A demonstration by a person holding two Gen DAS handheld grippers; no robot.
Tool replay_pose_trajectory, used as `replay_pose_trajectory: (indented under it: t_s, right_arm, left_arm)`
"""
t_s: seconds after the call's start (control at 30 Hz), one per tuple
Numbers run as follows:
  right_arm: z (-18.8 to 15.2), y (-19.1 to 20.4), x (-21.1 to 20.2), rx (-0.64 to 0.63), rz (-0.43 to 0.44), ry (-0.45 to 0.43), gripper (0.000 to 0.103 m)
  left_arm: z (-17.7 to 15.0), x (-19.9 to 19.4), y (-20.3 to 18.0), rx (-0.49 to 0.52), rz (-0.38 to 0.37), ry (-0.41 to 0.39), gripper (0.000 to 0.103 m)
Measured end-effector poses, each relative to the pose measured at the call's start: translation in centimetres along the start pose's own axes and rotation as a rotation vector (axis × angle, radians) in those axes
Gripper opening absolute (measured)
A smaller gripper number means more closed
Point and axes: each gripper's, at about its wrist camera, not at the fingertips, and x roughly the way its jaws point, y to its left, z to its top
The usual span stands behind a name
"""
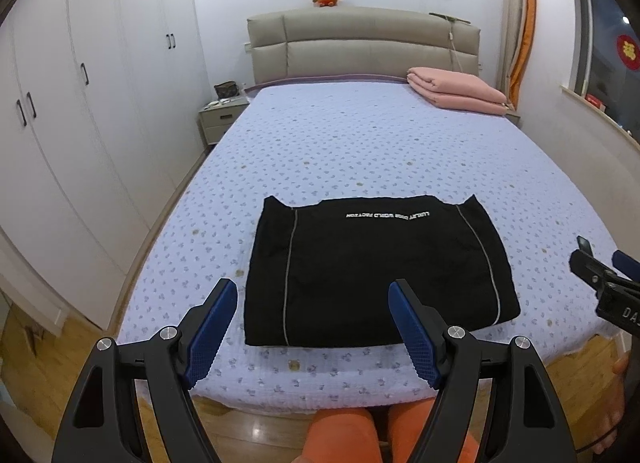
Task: Fold large clothes
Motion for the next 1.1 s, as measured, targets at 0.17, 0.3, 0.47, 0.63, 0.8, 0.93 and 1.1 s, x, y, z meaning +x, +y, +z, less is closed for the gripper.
replay_pose_trajectory:
  t_s: [0.17, 0.3, 0.47, 0.63, 0.8, 0.93, 1.1]
  right_arm:
    - [0.2, -0.2, -0.3, 0.003, -0.003, -0.006, 0.103]
    - [0.3, 0.0, -0.6, -0.004, 0.001, -0.007, 0.103]
    - [0.3, 0.8, -1.0, -0.013, 0.002, -0.012, 0.103]
    - [0.3, 1.5, -1.3, -0.034, 0.000, -0.021, 0.103]
    - [0.4, 2.0, -1.3, -0.037, 0.012, -0.018, 0.103]
    - [0.3, 2.3, -1.3, -0.047, 0.027, -0.015, 0.103]
    - [0.2, 2.5, -1.4, -0.055, 0.017, -0.017, 0.103]
  left_arm:
    - [0.1, -0.2, -0.1, -0.008, 0.010, -0.006, 0.079]
    - [0.3, -0.6, 0.1, -0.015, 0.021, -0.017, 0.079]
    - [0.3, -1.0, 0.4, -0.019, 0.057, -0.040, 0.079]
    - [0.3, -1.0, 0.8, -0.028, 0.070, -0.045, 0.079]
    - [0.5, -1.6, 0.8, -0.013, 0.102, -0.071, 0.079]
    - [0.5, -2.0, 1.2, -0.022, 0.118, -0.096, 0.079]
    - [0.5, -2.6, 1.7, -0.041, 0.092, -0.123, 0.079]
